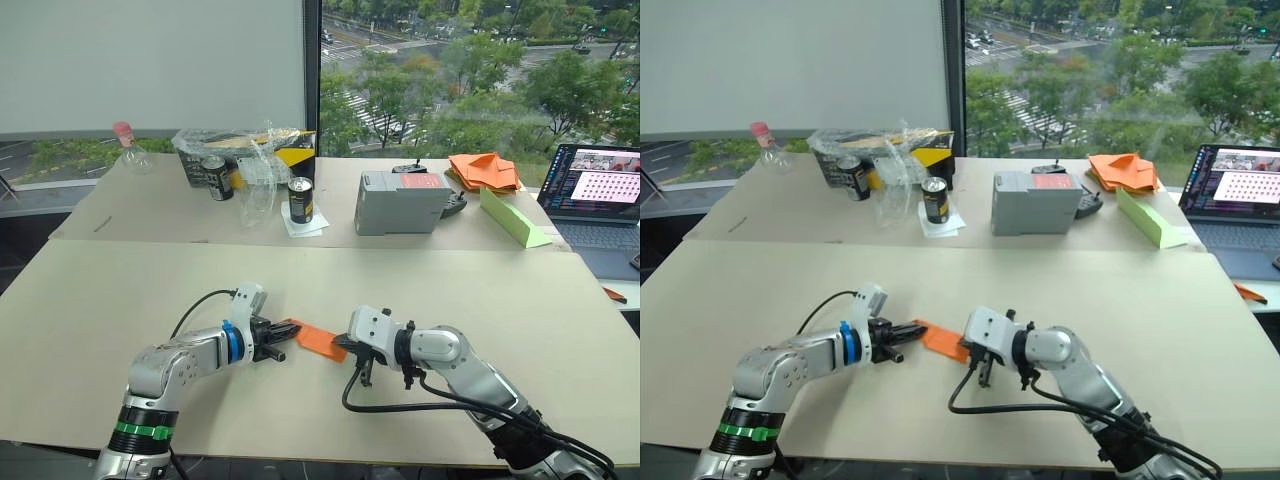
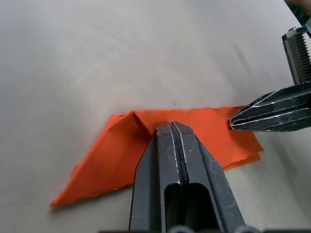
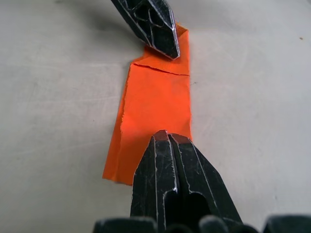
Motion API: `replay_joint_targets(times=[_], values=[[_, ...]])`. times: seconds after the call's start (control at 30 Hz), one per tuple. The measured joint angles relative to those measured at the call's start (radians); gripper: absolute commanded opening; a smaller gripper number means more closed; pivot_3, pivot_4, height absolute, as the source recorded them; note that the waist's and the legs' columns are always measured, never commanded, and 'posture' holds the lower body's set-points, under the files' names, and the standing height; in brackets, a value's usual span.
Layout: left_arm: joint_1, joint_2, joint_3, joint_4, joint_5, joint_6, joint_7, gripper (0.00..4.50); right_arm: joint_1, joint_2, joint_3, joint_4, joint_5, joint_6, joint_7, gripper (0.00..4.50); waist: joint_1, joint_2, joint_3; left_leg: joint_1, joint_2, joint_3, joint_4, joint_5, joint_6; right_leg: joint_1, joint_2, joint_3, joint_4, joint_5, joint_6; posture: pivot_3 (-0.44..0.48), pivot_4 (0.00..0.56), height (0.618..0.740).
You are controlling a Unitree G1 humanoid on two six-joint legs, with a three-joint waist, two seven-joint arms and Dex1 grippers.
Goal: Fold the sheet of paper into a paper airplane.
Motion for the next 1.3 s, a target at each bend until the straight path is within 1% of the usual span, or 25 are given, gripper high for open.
replay_joint_targets(times=[0.13, 0.6, 0.9, 1.17, 1.3], values=[[0.000, -0.002, 0.017, 0.002, -0.003, 0.002, 0.006, 0.00, -0.002, 0.000, 0.000, 0.003, 0.000, -0.002, 0.003, 0.02, 0.000, 0.000, 0.000, 0.000, 0.000, 0.000, 0.000, 0.000, 0.000, 0.000, 0.000, 0.000, 0.000, 0.000, 0.000, 0.000, 0.150, 0.740], [0.000, -0.032, 0.026, 0.015, -0.004, -0.004, 0.034, 0.00, 0.000, -0.001, -0.004, 0.003, 0.000, 0.000, 0.003, 0.02, 0.003, 0.000, -0.001, 0.000, 0.000, 0.000, 0.000, 0.000, 0.000, 0.000, 0.000, 0.000, 0.000, 0.000, 0.000, 0.000, 0.150, 0.740], [-0.010, -0.048, 0.025, 0.025, -0.004, -0.008, 0.046, 0.00, -0.004, 0.109, -0.023, 0.004, 0.050, 0.070, -0.016, 0.02, 0.003, 0.000, -0.001, -0.001, 0.000, 0.000, 0.000, 0.000, 0.000, 0.000, 0.000, 0.000, 0.000, 0.000, 0.000, 0.000, 0.150, 0.740], [-0.012, -0.048, 0.024, 0.027, -0.004, -0.008, 0.046, 0.00, -0.037, 0.149, -0.026, 0.069, 0.039, 0.067, -0.065, 0.02, 0.002, 0.000, -0.001, 0.000, 0.000, 0.000, 0.000, 0.000, 0.000, -0.001, 0.000, 0.000, 0.000, 0.000, 0.000, 0.000, 0.150, 0.740], [-0.012, -0.048, 0.024, 0.026, -0.004, -0.007, 0.046, 0.00, -0.055, 0.150, -0.025, 0.090, 0.019, 0.062, -0.071, 0.02, 0.002, 0.000, -0.001, -0.001, 0.000, 0.000, 0.000, 0.000, 0.000, -0.001, 0.000, 0.000, 0.000, 0.000, 0.000, 0.000, 0.150, 0.740]])
